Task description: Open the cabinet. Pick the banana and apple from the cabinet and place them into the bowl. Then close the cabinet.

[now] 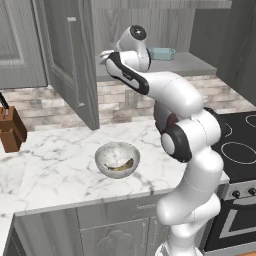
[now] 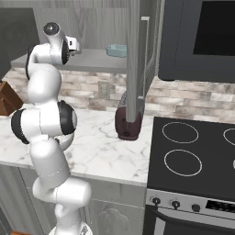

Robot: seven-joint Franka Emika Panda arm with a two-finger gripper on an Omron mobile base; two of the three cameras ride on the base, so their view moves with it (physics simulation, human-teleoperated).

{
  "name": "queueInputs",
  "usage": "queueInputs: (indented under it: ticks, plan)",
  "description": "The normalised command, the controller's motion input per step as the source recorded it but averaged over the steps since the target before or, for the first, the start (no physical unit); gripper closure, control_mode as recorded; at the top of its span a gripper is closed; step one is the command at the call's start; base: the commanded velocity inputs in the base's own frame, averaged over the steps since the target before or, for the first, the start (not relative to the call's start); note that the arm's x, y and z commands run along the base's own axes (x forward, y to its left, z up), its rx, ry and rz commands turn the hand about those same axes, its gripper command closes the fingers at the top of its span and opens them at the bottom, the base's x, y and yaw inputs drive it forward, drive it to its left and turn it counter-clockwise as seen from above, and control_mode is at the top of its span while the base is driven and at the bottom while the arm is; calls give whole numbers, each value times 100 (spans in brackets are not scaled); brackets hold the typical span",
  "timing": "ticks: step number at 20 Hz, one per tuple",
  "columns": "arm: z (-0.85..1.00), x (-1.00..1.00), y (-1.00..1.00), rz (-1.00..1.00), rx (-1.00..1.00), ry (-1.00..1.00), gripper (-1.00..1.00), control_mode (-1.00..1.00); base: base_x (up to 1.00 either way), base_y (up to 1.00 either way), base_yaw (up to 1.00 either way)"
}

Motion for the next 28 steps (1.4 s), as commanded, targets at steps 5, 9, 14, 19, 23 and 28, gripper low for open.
queueInputs:
  ticks: [5, 9, 14, 19, 23, 28]
  plan:
    - [-12, 5, 1, 0, 0, 0, 100, -100, 0, 0, 0]
    - [-6, 0, 0, 0, 0, 0, 100, -100, 0, 0, 0]
    - [-8, -7, 0, -1, 0, 0, 100, -100, 0, 0, 0]
    - [0, -45, 0, -4, 1, -2, 100, -100, 0, 0, 0]
    - [0, -67, -1, -3, 3, -2, 100, -100, 0, 0, 0]
    - [0, -78, -7, -2, 4, 0, 100, -100, 0, 0, 0]
